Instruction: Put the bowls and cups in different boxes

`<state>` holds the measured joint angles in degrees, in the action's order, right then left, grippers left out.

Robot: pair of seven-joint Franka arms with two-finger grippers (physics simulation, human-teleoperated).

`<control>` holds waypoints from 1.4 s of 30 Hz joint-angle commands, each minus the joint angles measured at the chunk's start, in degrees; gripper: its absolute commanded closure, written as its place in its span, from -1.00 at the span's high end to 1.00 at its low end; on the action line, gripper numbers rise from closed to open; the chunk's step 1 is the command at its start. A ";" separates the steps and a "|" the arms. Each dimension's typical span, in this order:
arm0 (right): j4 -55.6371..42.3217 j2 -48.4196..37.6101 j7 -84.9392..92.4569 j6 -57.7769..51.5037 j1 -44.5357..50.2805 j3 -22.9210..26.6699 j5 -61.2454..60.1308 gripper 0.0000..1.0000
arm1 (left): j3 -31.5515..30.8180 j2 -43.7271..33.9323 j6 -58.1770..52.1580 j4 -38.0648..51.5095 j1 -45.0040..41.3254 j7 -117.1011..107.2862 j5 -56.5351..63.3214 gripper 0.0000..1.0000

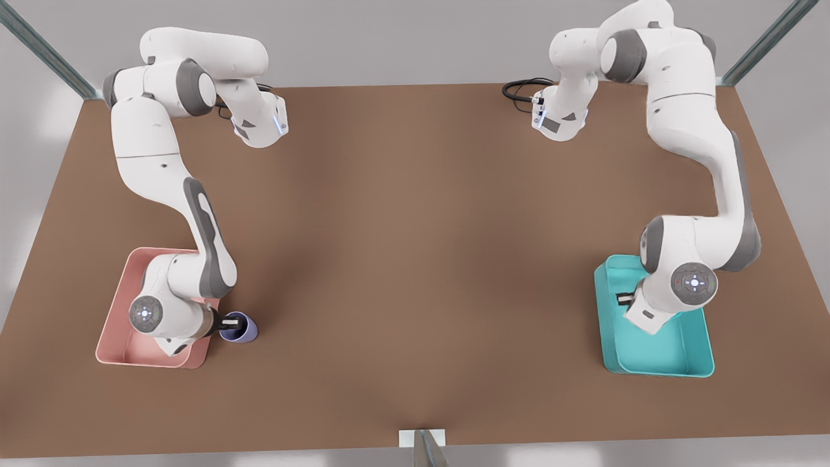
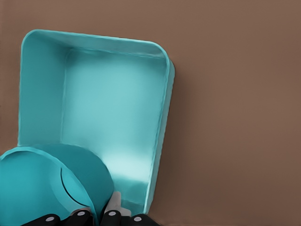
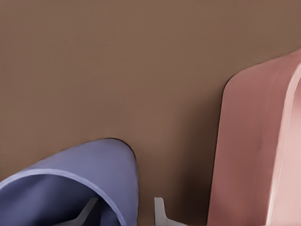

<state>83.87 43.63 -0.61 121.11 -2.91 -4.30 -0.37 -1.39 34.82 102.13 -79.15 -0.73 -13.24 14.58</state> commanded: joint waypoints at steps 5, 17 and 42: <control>-0.20 1.11 0.09 0.26 0.10 0.00 0.11 -0.55 | 2.18 6.14 14.06 -4.70 2.93 -4.07 -1.40 -0.57; -0.29 -4.95 0.97 -3.77 -0.07 -0.36 -0.42 -0.57 | 0.08 8.26 16.97 -3.99 5.30 -4.25 -1.23 1.00; -4.86 2.34 15.38 -6.42 -15.89 0.79 0.90 -0.57 | -6.61 -20.14 -23.21 0.67 -1.38 8.14 -11.07 1.00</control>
<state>79.06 45.90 10.69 112.31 -18.81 -3.51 0.08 -7.97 14.77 80.03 -78.53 -2.13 -8.18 3.68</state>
